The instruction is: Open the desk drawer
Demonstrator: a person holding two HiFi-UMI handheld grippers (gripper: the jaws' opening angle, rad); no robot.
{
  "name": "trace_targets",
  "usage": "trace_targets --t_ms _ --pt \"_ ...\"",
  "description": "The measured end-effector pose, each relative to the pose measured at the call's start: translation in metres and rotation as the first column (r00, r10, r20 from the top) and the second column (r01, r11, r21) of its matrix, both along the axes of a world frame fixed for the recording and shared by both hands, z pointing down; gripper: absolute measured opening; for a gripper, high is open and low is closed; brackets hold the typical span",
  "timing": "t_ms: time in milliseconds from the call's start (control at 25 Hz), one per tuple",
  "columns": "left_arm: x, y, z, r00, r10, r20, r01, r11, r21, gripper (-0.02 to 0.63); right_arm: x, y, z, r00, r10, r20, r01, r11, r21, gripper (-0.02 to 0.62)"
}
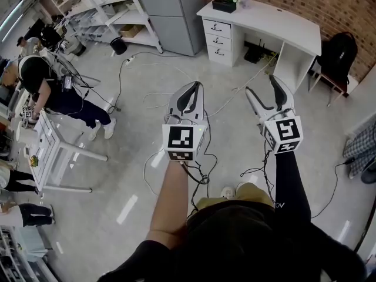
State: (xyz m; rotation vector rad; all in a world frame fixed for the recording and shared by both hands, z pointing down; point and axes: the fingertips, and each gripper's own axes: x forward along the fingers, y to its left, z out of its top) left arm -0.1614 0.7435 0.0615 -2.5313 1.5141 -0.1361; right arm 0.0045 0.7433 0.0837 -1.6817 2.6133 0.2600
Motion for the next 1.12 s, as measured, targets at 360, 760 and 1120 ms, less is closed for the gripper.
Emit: trace_targets --t_ms 360,760,1120 --pt "-0.015 0.002 0.006 1.000 -0.014 -0.005 0.014 1.000 -0.008 0.010 -0.022 -0.001 0.007 0.998 -0.059 0.013 0.059 0.998 -0.013 0.551" --pt "-0.030 -0.021 0.011 0.998 -0.060 -0.005 0.060 0.998 -0.013 0.011 -0.016 -0.025 0.011 0.996 -0.094 -0.007 0.094 0.996 -0.009 0.551" --pt "-0.008 -0.087 0.017 0.998 -0.065 -0.007 0.065 0.998 -0.020 0.011 -0.007 -0.088 0.028 0.987 -0.157 -0.032 0.156 0.987 -0.033 0.550"
